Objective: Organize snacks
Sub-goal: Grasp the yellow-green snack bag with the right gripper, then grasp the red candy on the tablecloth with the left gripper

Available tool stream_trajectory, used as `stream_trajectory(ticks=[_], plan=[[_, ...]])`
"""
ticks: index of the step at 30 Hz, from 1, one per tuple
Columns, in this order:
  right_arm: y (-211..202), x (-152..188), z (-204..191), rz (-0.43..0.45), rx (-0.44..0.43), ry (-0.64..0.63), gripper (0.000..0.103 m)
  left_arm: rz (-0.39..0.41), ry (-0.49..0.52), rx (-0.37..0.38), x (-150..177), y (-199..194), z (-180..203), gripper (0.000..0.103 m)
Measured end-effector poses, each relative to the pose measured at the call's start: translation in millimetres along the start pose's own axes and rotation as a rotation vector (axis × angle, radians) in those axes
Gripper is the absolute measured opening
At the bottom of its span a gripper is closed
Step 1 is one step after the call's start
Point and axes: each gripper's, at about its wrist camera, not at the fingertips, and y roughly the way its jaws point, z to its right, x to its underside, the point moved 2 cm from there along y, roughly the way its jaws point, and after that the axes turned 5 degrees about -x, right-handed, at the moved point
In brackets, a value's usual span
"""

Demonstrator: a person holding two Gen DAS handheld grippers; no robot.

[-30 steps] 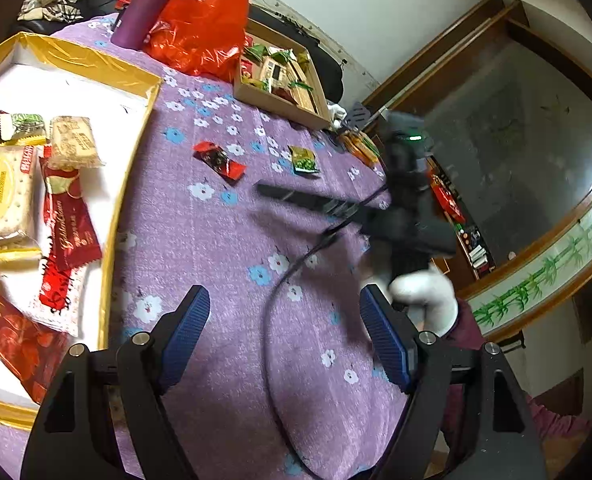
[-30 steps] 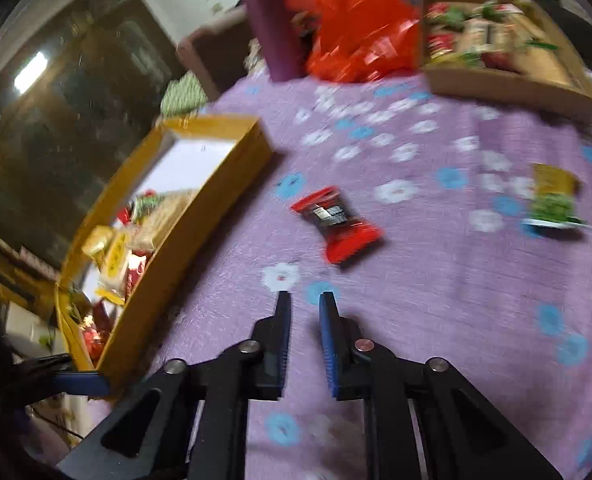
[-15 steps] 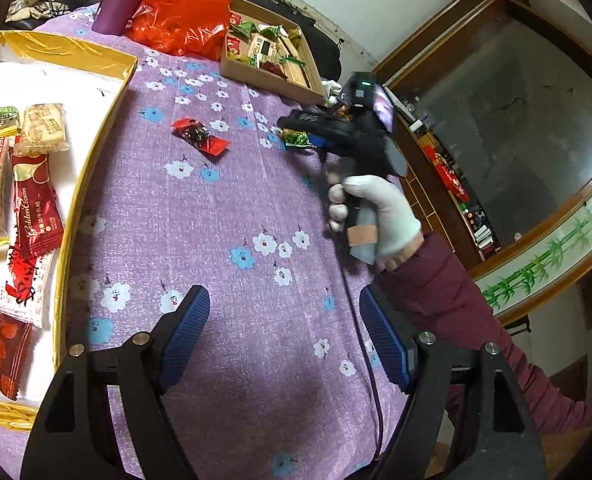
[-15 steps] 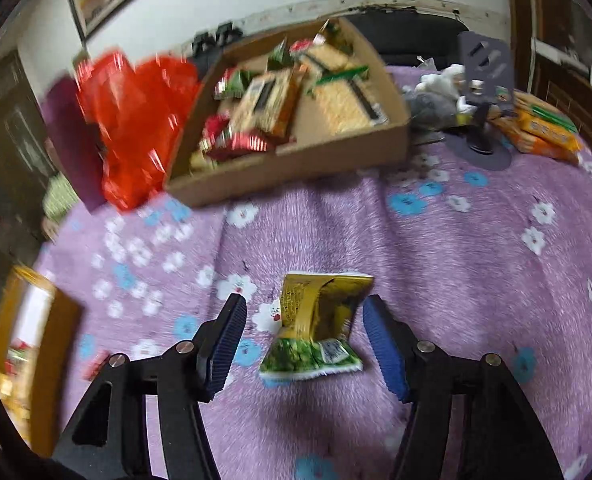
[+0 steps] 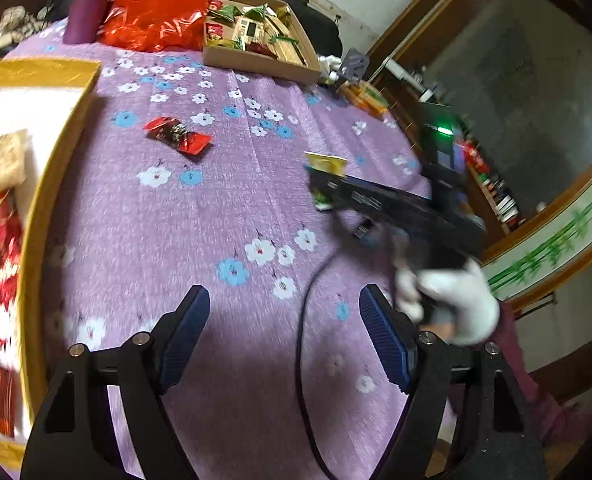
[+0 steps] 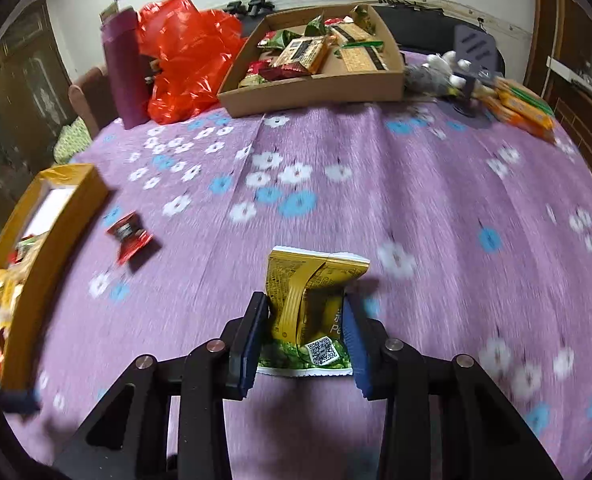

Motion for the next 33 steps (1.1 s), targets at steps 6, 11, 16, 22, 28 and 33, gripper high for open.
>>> stream_trajectory(ticks=[6, 11, 16, 22, 28, 33], plan=[[-11.2, 5.5, 23.1, 0.071, -0.021, 0.049, 0.039, -0.05, 0.028, -0.075, -13.8, 43.8, 6.0, 0.077], [-13.6, 2.9, 35.2, 0.087, -0.051, 0.085, 0.039, -0.023, 0.026, -0.136, -22.2, 56.7, 4.5, 0.077], [-9.0, 7.3, 31.5, 0.066, -0.065, 0.082, 0.039, 0.003, 0.112, -0.205, -20.8, 67.3, 16.1, 0.091], [-8.0, 8.6, 32.5, 0.061, -0.083, 0.099, 0.039, 0.008, 0.176, -0.233, -17.8, 78.6, 28.2, 0.103], [-8.1, 8.7, 34.4, 0.059, -0.094, 0.115, 0.039, -0.054, 0.152, -0.185, -27.8, 77.7, 23.6, 0.103], [-7.6, 8.1, 34.9, 0.056, -0.099, 0.122, 0.04, 0.001, -0.043, -0.217, -71.6, 69.2, -23.2, 0.103]])
